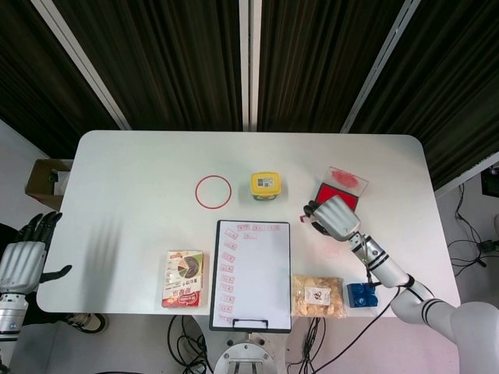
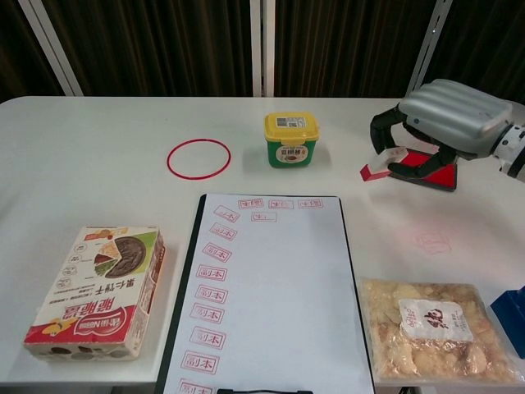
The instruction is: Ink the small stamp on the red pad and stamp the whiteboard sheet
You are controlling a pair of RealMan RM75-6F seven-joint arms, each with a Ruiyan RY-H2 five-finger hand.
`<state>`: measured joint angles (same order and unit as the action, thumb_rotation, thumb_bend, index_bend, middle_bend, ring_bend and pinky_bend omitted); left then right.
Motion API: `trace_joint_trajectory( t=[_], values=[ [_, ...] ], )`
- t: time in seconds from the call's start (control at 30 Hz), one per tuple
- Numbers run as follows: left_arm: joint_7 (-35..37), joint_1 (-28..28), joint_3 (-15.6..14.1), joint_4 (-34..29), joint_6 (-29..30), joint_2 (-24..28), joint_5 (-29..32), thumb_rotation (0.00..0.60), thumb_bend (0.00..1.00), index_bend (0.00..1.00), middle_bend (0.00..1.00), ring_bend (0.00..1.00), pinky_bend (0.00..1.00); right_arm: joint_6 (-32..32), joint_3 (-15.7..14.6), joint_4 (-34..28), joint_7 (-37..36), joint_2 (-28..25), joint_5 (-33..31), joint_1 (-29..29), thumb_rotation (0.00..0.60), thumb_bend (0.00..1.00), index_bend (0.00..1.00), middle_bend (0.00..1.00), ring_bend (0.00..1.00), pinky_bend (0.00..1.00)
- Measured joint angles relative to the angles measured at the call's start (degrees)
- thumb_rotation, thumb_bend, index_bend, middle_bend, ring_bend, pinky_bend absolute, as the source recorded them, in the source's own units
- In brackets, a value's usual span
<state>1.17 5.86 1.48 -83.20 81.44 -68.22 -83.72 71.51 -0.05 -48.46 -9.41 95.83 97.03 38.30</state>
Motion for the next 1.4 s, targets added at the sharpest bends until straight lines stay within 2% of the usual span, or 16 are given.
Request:
trace_joint_trajectory(
  t=[0.17, 0.37, 0.5, 0.7, 1.0, 1.4],
  values=[
    [-0.01, 0.16, -0.07, 0.04, -0.28, -0.12, -0.14, 0.600, 0.00, 0.05, 0.06, 0.05, 0.16, -1.50, 1.94, -1.85, -1.98, -3.79, -2.86, 0.19, 0.600, 0.42, 0.92, 0.83, 0.89, 1.00],
    [-0.34, 0.41, -0.10, -0.22, -0.58, -0.16, -0.32, 0.600, 0.00, 0.05, 0.06, 0.05, 0.16, -10.14, 3.20, -5.30, -1.43, -7.49, -7.64, 1.02, 0.600, 0.43, 0.99, 0.87, 0.90, 1.00],
    [-0.46, 0.60, -0.06, -0.34, -1.03, -0.10, -0.12, 0.600, 0.00, 0.05, 0.06, 0.05, 0.16, -19.41, 4.78, -10.11, 0.71, -10.36, -14.49, 1.84, 0.600, 0.43, 1.00, 0.89, 0.90, 1.00],
    [-0.51, 0.76, -0.07, -0.32, -1.34, 0.06, -0.02, 0.600, 0.00, 0.05, 0.06, 0.05, 0.16, -26.27, 7.73, -14.93, 8.27, -12.34, -26.12, 2.67, 0.600, 0.43, 1.00, 0.93, 0.95, 1.00],
    [-0.31, 0.83, -0.03, -0.05, -1.39, -0.08, 0.04, 0.600, 0.00, 0.05, 0.06, 0.05, 0.16, -29.53, 10.64, -16.32, 18.38, -11.60, -39.11, 3.66, 0.600, 0.44, 1.00, 0.93, 0.95, 1.00],
    [0.30, 0.84, -0.08, 0.66, -1.70, -0.25, 0.30, 0.600, 0.00, 0.05, 0.06, 0.05, 0.16, -31.08, 11.37, -14.52, 23.95, -8.44, -47.73, 4.97, 0.600, 0.44, 1.00, 0.93, 0.95, 1.00]
  ],
)
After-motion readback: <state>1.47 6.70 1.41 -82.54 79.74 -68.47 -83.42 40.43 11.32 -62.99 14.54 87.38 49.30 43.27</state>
